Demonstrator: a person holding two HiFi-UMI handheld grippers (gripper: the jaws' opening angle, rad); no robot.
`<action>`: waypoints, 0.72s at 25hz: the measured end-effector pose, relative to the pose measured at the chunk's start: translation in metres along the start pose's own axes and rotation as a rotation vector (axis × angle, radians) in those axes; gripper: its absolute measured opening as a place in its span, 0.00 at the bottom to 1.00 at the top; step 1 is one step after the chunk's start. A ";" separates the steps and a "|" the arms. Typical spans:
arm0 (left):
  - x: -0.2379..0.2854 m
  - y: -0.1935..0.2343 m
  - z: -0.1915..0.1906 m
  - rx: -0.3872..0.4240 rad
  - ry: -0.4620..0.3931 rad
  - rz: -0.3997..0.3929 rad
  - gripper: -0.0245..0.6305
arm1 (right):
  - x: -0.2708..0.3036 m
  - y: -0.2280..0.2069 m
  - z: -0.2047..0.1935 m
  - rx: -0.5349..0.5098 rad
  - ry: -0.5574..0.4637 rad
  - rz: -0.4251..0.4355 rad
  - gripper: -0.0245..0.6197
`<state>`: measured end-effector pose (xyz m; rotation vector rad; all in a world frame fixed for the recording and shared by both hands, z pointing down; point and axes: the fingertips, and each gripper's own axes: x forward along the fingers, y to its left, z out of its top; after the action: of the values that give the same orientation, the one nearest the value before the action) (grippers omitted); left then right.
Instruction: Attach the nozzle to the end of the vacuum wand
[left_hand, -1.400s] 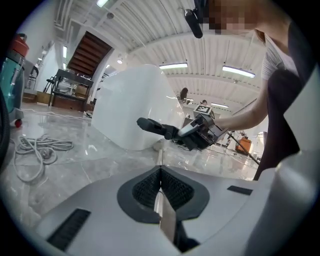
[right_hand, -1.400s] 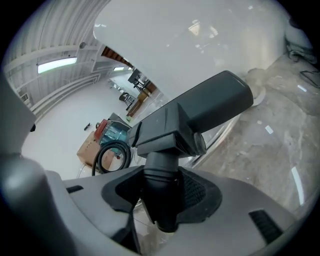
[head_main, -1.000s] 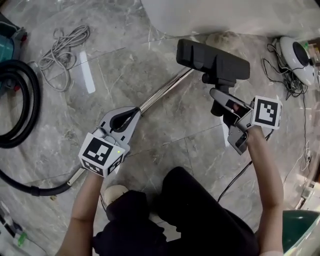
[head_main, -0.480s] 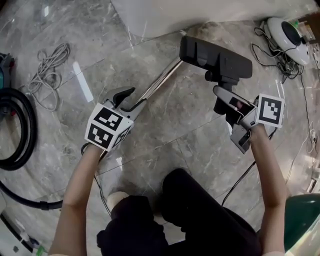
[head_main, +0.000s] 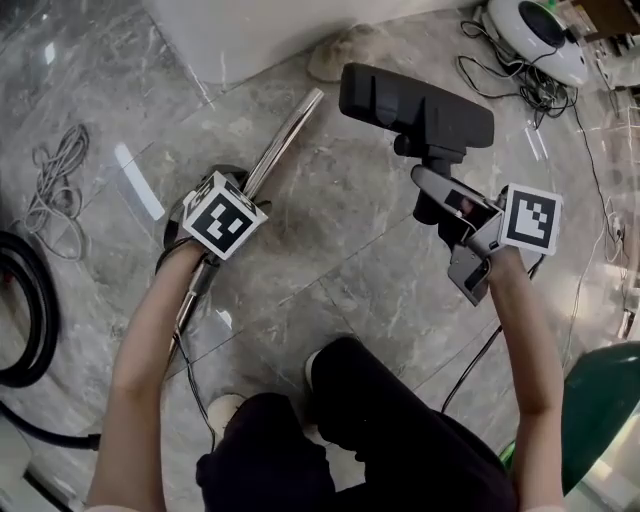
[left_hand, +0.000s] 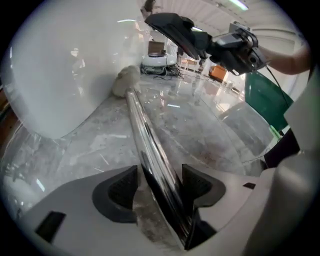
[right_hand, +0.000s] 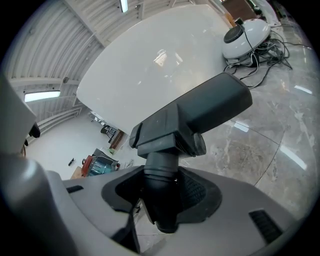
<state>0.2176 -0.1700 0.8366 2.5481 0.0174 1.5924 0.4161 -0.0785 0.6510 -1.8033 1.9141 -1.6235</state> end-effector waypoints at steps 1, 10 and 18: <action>0.000 -0.001 -0.002 0.016 0.017 0.002 0.47 | -0.002 -0.002 0.000 -0.003 -0.004 -0.010 0.35; -0.017 -0.018 -0.011 -0.101 -0.114 -0.122 0.35 | 0.004 -0.002 -0.002 0.012 0.002 -0.043 0.35; -0.080 -0.075 -0.040 -0.072 -0.239 -0.216 0.34 | 0.020 0.022 0.003 0.071 -0.037 0.045 0.35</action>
<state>0.1514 -0.0983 0.7732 2.5616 0.1991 1.1854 0.3967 -0.1002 0.6465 -1.7381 1.8436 -1.6108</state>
